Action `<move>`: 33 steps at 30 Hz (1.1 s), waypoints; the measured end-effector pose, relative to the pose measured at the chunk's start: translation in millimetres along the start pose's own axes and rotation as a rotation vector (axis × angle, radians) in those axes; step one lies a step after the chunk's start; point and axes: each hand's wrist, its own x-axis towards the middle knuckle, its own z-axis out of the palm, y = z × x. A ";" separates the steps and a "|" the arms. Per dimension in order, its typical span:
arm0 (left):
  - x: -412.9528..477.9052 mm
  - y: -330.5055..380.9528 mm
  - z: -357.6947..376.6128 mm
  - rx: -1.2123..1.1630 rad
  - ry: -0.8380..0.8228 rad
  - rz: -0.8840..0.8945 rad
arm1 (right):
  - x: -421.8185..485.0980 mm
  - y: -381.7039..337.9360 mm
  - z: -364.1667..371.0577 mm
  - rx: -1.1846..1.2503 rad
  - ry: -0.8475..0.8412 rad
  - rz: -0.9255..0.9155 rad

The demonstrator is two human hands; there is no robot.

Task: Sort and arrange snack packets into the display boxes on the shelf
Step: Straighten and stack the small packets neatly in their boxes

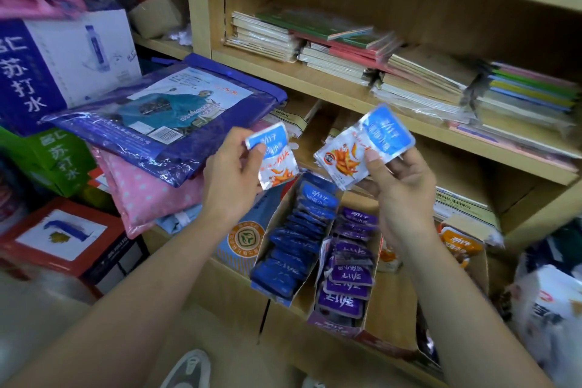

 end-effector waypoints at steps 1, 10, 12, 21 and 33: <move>-0.3 1.5 -2.6 -0.031 -0.002 0.005 | -1.1 -0.9 -1.5 0.009 -0.040 0.003; -5.4 19.8 -15.1 -0.302 -0.052 -0.200 | -2.5 27.0 -4.1 -0.683 -0.178 -0.076; -5.8 21.3 -16.3 -0.311 -0.105 -0.202 | -4.6 28.4 -2.4 -0.778 -0.190 -0.106; -12.9 22.3 -3.8 -0.318 -0.357 -0.123 | -7.1 19.0 -4.4 -0.573 -0.228 -0.097; -12.6 29.3 12.8 -0.306 -0.293 0.196 | -10.6 18.6 2.7 -0.729 -0.244 -0.139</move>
